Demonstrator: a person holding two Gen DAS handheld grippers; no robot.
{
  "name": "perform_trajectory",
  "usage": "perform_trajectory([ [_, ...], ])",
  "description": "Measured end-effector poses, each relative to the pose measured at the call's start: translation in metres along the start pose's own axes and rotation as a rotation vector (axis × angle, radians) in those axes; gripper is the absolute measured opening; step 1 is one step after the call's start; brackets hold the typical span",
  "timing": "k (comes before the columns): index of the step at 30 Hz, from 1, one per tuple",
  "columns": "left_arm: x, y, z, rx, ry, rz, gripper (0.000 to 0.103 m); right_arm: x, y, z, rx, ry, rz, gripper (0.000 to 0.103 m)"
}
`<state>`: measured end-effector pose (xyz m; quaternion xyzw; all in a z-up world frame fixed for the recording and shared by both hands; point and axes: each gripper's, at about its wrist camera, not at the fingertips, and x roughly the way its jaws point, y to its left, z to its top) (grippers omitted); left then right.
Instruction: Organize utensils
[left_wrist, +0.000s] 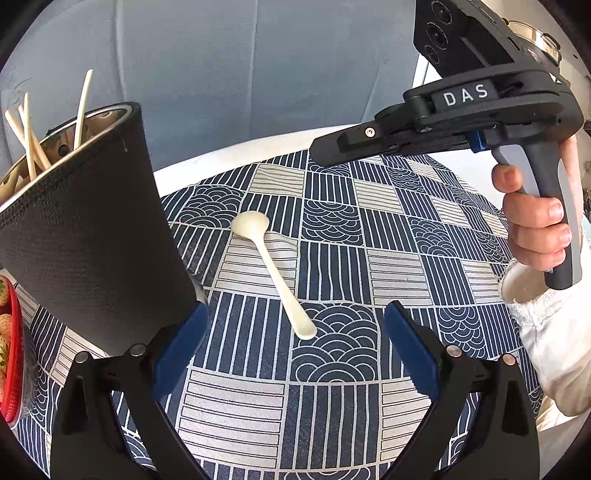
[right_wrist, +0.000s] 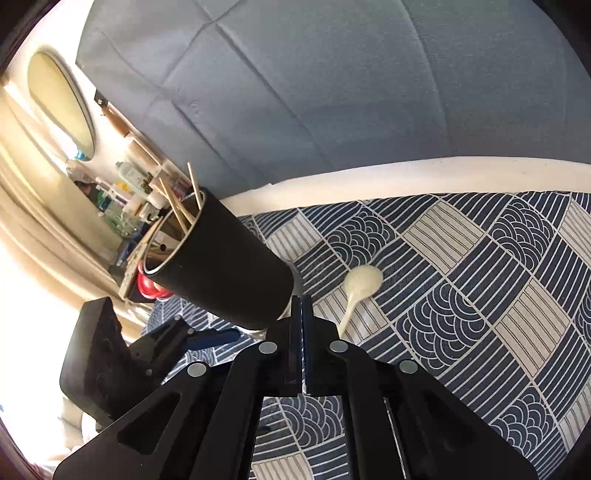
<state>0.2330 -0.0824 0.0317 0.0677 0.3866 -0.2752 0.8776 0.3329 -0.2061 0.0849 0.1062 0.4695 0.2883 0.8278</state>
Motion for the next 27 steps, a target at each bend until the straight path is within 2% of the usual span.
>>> perform_trajectory([
  [1, -0.001, 0.002, -0.002, -0.002, 0.004, 0.003, 0.094, 0.006, -0.003, 0.000, 0.003, 0.017, -0.028, 0.009],
  [3, -0.003, 0.005, -0.007, -0.008, 0.012, 0.009, 0.094, 0.017, -0.012, 0.001, 0.007, 0.041, -0.078, 0.026],
  [4, -0.004, 0.007, -0.009, -0.010, 0.015, 0.014, 0.094, 0.023, -0.018, 0.000, 0.007, 0.055, -0.104, 0.047],
  [5, -0.006, 0.009, -0.011, -0.010, 0.017, 0.021, 0.094, 0.032, -0.019, 0.001, 0.007, 0.070, -0.136, 0.053],
  [10, -0.020, 0.019, -0.021, -0.012, 0.012, 0.047, 0.094, 0.082, -0.020, 0.010, 0.013, 0.159, -0.225, 0.053],
  [18, -0.035, 0.036, -0.034, -0.008, 0.006, 0.072, 0.096, 0.130, 0.002, 0.015, -0.055, 0.222, -0.375, 0.051],
  [19, -0.035, 0.038, -0.035, -0.012, 0.008, 0.071, 0.096, 0.135, 0.004, 0.013, -0.071, 0.229, -0.410, 0.049],
  [20, -0.035, 0.040, -0.036, -0.017, 0.010, 0.070, 0.096, 0.138, 0.009, 0.012, -0.110, 0.221, -0.464, 0.042],
  [21, -0.034, 0.042, -0.037, -0.022, 0.013, 0.070, 0.096, 0.139, 0.013, 0.011, -0.136, 0.211, -0.475, 0.039],
  [22, -0.033, 0.044, -0.038, -0.026, 0.017, 0.069, 0.096, 0.139, 0.012, 0.011, -0.130, 0.214, -0.458, 0.032],
  [25, -0.031, 0.047, -0.038, -0.033, 0.028, 0.077, 0.096, 0.130, 0.003, 0.009, -0.103, 0.178, -0.421, 0.029],
  [26, -0.031, 0.047, -0.038, -0.034, 0.031, 0.075, 0.096, 0.125, -0.004, 0.009, -0.068, 0.166, -0.379, 0.011],
  [27, -0.031, 0.046, -0.039, -0.034, 0.033, 0.075, 0.096, 0.119, -0.014, 0.008, -0.015, 0.161, -0.320, 0.008],
])
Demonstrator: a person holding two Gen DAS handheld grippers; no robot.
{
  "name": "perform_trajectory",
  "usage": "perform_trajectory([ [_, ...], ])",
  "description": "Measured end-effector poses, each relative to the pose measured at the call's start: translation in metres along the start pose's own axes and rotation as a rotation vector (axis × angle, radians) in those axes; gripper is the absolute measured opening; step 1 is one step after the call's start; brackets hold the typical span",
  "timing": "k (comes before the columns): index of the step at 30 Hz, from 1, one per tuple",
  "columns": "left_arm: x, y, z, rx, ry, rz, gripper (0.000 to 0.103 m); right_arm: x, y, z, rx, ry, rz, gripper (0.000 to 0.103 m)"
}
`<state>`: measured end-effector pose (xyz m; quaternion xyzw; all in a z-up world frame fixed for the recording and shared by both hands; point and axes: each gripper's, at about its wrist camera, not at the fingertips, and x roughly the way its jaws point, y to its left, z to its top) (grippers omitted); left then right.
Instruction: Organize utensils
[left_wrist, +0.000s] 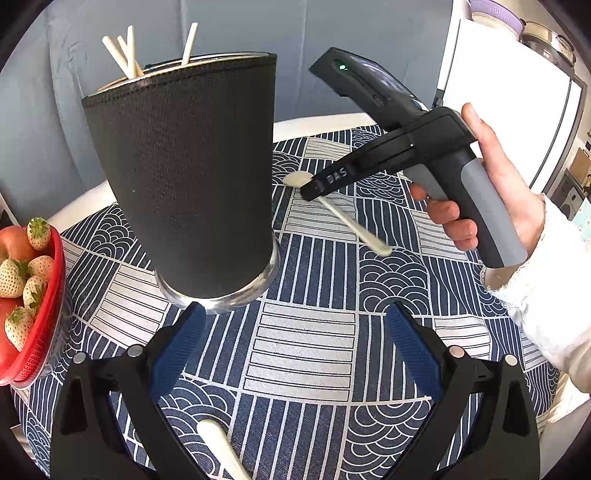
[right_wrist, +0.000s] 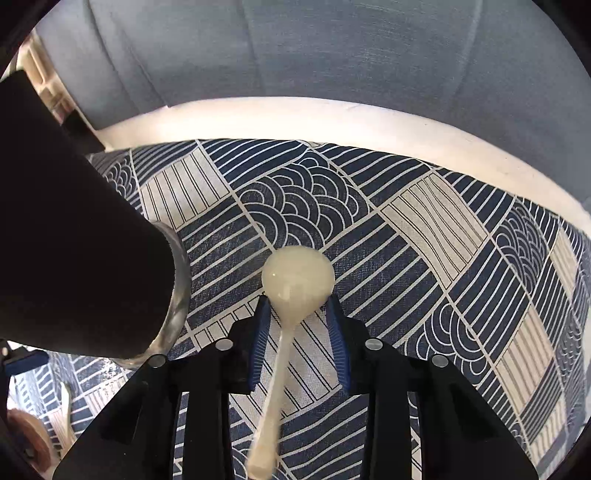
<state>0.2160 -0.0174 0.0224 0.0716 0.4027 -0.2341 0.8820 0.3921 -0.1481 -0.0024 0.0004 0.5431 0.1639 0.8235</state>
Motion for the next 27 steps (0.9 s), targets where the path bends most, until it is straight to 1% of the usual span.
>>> perform_trajectory([
  [1, 0.000, -0.001, 0.000, 0.000, 0.002, 0.000, 0.096, -0.002, -0.012, -0.002, 0.047, -0.005, 0.090, 0.008],
  [2, 0.002, -0.002, 0.000, 0.002, 0.006, -0.001, 0.096, -0.002, -0.023, -0.004, 0.083, -0.007, 0.150, 0.008],
  [6, 0.007, -0.008, 0.003, 0.017, 0.024, 0.010, 0.096, -0.006, -0.048, -0.016, 0.154, -0.030, 0.261, 0.008],
  [8, 0.009, -0.014, 0.006, 0.025, 0.027, 0.007, 0.096, -0.013, -0.055, -0.022, 0.184, -0.039, 0.357, 0.008],
  [9, 0.011, -0.017, 0.007, 0.029, 0.028, 0.007, 0.096, -0.017, -0.057, -0.024, 0.193, -0.047, 0.388, 0.008],
  [13, 0.014, -0.031, 0.016, 0.042, 0.021, 0.003, 0.096, -0.050, -0.054, -0.032, 0.188, -0.111, 0.470, 0.008],
  [15, 0.014, -0.037, 0.021, 0.051, 0.016, -0.003, 0.096, -0.071, -0.049, -0.034, 0.158, -0.158, 0.485, 0.007],
  [16, 0.014, -0.041, 0.024, 0.058, 0.010, -0.001, 0.096, -0.081, -0.046, -0.035, 0.142, -0.180, 0.492, 0.005],
  [17, 0.013, -0.043, 0.027, 0.062, -0.001, 0.003, 0.096, -0.090, -0.043, -0.036, 0.129, -0.195, 0.501, 0.001],
  [18, 0.012, -0.046, 0.031, 0.063, -0.013, 0.008, 0.096, -0.097, -0.038, -0.035, 0.115, -0.213, 0.511, 0.000],
  [19, 0.011, -0.047, 0.033, 0.060, -0.024, 0.014, 0.096, -0.105, -0.034, -0.035, 0.099, -0.230, 0.504, 0.000],
  [21, 0.010, -0.047, 0.039, 0.049, -0.045, 0.020, 0.096, -0.115, -0.024, -0.034, 0.054, -0.259, 0.462, 0.001],
  [24, 0.008, -0.041, 0.043, 0.019, -0.045, 0.007, 0.096, -0.119, -0.019, -0.037, 0.011, -0.250, 0.452, 0.002],
  [25, 0.007, -0.039, 0.042, 0.014, -0.045, 0.003, 0.096, -0.120, -0.018, -0.040, 0.009, -0.246, 0.432, 0.005],
  [27, 0.007, -0.038, 0.037, 0.010, -0.045, -0.002, 0.096, -0.115, -0.022, -0.037, 0.020, -0.224, 0.371, 0.007],
])
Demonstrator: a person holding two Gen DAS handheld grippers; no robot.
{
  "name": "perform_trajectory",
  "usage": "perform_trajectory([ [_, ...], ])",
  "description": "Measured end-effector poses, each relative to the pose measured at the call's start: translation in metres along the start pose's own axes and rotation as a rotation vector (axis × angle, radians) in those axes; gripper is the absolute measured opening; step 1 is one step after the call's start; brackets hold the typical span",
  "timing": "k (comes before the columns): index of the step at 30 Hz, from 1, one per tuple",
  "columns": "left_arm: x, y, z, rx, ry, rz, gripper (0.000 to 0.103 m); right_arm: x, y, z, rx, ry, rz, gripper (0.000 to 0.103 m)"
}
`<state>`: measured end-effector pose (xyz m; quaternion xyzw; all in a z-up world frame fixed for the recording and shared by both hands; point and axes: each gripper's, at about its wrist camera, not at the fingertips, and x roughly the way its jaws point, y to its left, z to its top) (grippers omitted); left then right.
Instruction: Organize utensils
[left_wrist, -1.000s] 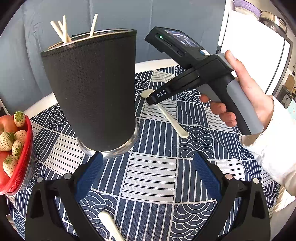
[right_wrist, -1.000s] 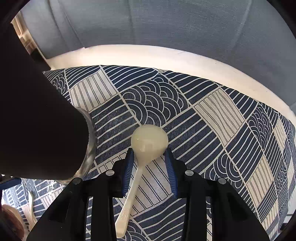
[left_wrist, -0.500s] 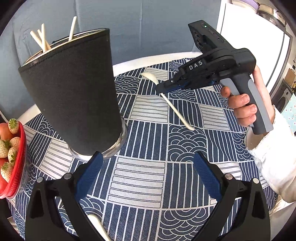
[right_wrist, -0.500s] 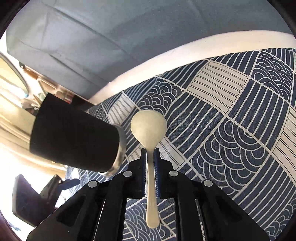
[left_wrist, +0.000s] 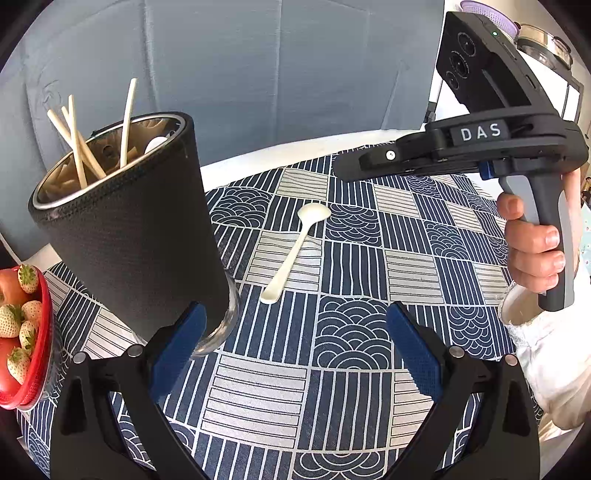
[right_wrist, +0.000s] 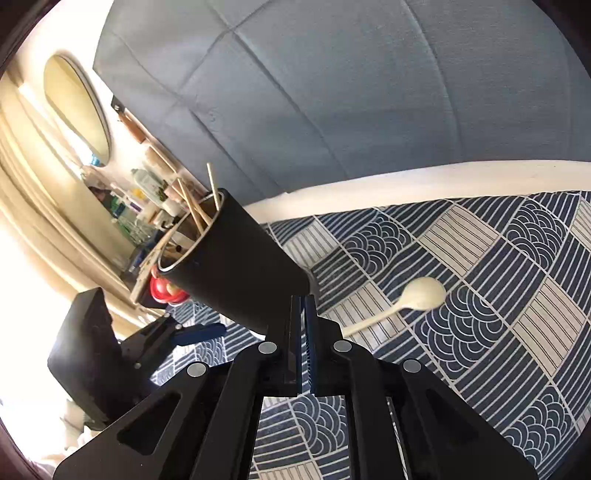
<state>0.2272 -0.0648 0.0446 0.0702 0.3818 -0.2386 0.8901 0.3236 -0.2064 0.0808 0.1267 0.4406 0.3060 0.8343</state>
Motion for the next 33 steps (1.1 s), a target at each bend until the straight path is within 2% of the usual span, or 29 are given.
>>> perform_trajectory([
  [1, 0.001, 0.000, -0.002, 0.002, 0.003, -0.002, 0.096, 0.003, -0.004, 0.001, 0.010, 0.010, -0.034, 0.016],
  [2, 0.001, 0.001, -0.004, 0.005, 0.006, -0.002, 0.096, 0.005, -0.012, 0.001, 0.024, 0.018, -0.067, 0.032],
  [4, 0.003, 0.003, -0.007, 0.007, 0.019, 0.003, 0.096, 0.012, -0.026, 0.007, 0.028, 0.032, -0.128, 0.047],
  [7, 0.004, 0.007, -0.011, 0.010, 0.029, -0.003, 0.096, 0.026, -0.059, 0.010, 0.106, 0.077, -0.166, 0.047],
  [9, 0.004, 0.009, -0.012, 0.012, 0.028, -0.005, 0.096, 0.037, -0.079, 0.009, 0.184, 0.110, -0.122, 0.047],
  [13, 0.010, 0.014, -0.013, 0.003, 0.041, -0.020, 0.096, 0.058, -0.105, -0.005, 0.362, 0.123, 0.007, 0.047],
  [16, 0.015, 0.017, -0.014, 0.004, 0.048, -0.027, 0.096, 0.071, -0.113, -0.011, 0.467, 0.092, 0.079, 0.047],
  [21, 0.016, 0.019, -0.017, -0.001, 0.049, -0.048, 0.096, 0.081, -0.113, -0.011, 0.573, 0.025, 0.114, 0.050],
  [23, 0.017, 0.019, -0.019, -0.001, 0.052, -0.056, 0.096, 0.085, -0.106, -0.004, 0.572, 0.034, 0.071, 0.050],
  [25, 0.017, 0.020, -0.020, -0.001, 0.052, -0.059, 0.096, 0.090, -0.094, 0.007, 0.534, 0.065, -0.017, 0.050],
  [33, 0.004, 0.024, -0.027, -0.005, 0.021, -0.078, 0.096, 0.137, -0.032, 0.043, 0.257, 0.291, -0.477, 0.049],
])
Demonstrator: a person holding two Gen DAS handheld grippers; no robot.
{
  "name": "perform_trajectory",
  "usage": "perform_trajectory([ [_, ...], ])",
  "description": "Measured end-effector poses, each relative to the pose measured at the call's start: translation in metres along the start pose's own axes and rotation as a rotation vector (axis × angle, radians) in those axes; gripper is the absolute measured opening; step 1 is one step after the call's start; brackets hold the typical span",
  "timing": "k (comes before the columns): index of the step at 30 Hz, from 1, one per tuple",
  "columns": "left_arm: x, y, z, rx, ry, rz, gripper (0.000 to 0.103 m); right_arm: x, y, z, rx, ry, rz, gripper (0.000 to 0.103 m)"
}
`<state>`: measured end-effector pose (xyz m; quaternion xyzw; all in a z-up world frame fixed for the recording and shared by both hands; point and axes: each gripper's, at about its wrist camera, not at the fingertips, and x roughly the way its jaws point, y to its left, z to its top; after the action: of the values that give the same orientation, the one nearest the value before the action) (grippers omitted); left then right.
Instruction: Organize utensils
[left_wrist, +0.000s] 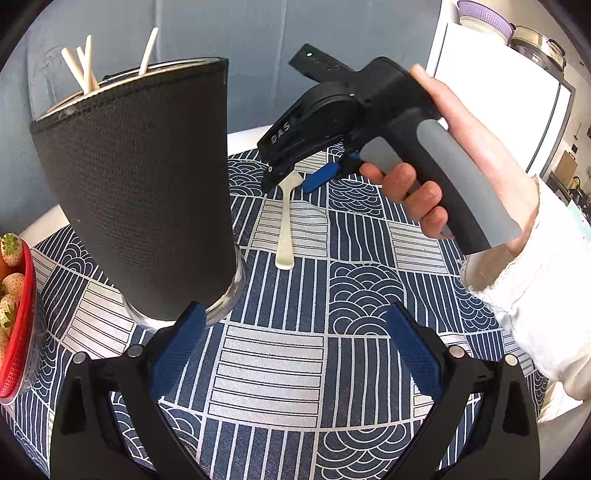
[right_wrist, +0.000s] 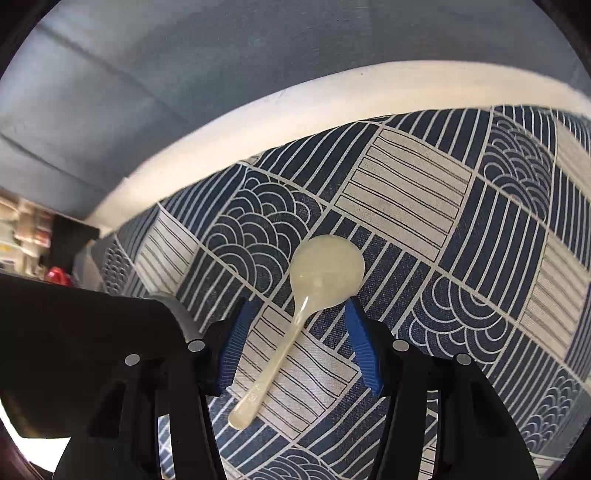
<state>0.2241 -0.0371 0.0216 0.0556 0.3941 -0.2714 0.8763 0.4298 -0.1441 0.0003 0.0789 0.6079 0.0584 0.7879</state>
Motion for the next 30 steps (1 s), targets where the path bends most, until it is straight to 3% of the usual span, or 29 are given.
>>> perform_trajectory([
  [3, -0.006, 0.002, -0.002, 0.004, -0.014, -0.010, 0.096, 0.007, 0.020, -0.001, -0.077, -0.012, -0.182, 0.038],
  [6, -0.009, 0.005, -0.006, 0.001, -0.019, -0.011, 0.097, 0.008, 0.026, -0.001, -0.112, -0.022, -0.191, 0.012],
  [8, -0.009, 0.008, -0.007, -0.005, -0.015, -0.010, 0.097, 0.008, 0.021, -0.002, -0.119, -0.031, -0.164, 0.008],
  [10, -0.009, 0.009, -0.008, -0.009, -0.011, -0.005, 0.097, 0.005, 0.005, -0.004, -0.081, -0.035, -0.087, 0.008],
  [16, -0.010, 0.008, -0.008, 0.006, 0.015, 0.021, 0.097, -0.001, -0.049, -0.014, 0.003, -0.046, 0.265, 0.008],
  [20, -0.001, -0.003, 0.001, 0.009, 0.033, 0.029, 0.097, 0.003, -0.064, -0.025, 0.006, -0.035, 0.500, 0.008],
  [26, 0.025, -0.019, 0.019, 0.020, 0.069, 0.050, 0.097, -0.014, -0.063, -0.049, -0.043, -0.048, 0.671, 0.008],
  [30, 0.037, -0.032, 0.032, 0.029, 0.045, 0.074, 0.097, -0.051, -0.056, -0.070, -0.126, -0.096, 0.711, 0.007],
])
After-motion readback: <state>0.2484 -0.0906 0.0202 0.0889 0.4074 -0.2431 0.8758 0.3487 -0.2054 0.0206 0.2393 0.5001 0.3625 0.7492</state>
